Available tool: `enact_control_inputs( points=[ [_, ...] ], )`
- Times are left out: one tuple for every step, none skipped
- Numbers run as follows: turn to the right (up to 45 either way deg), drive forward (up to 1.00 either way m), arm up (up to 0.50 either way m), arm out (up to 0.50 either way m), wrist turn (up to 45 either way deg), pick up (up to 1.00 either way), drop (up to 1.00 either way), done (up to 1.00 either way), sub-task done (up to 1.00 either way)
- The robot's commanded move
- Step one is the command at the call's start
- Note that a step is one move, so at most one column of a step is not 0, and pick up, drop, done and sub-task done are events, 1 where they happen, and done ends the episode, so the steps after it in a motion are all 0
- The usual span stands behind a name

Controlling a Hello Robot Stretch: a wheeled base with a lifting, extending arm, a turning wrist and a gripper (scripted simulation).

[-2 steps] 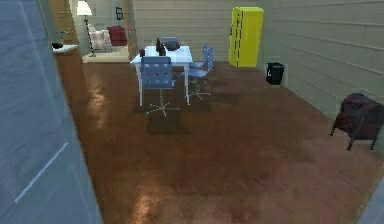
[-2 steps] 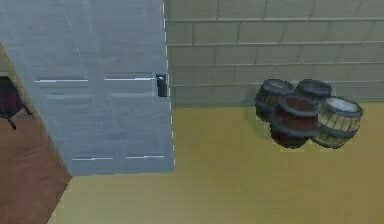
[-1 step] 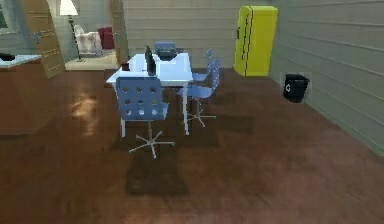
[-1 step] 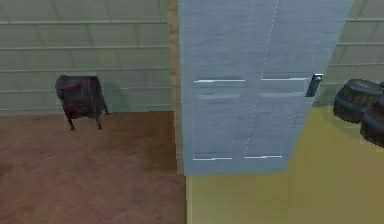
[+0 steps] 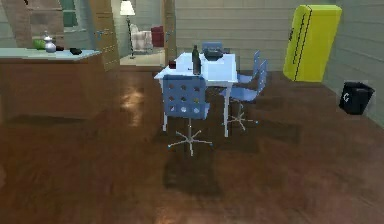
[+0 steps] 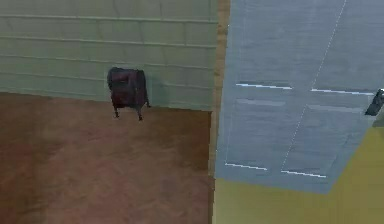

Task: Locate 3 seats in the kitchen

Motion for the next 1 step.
enact_control_inputs(
  points=[
    [0.0,0.20,0.00,0.00,0.0,0.00,0.00,0.00,0.00]
  ],
)
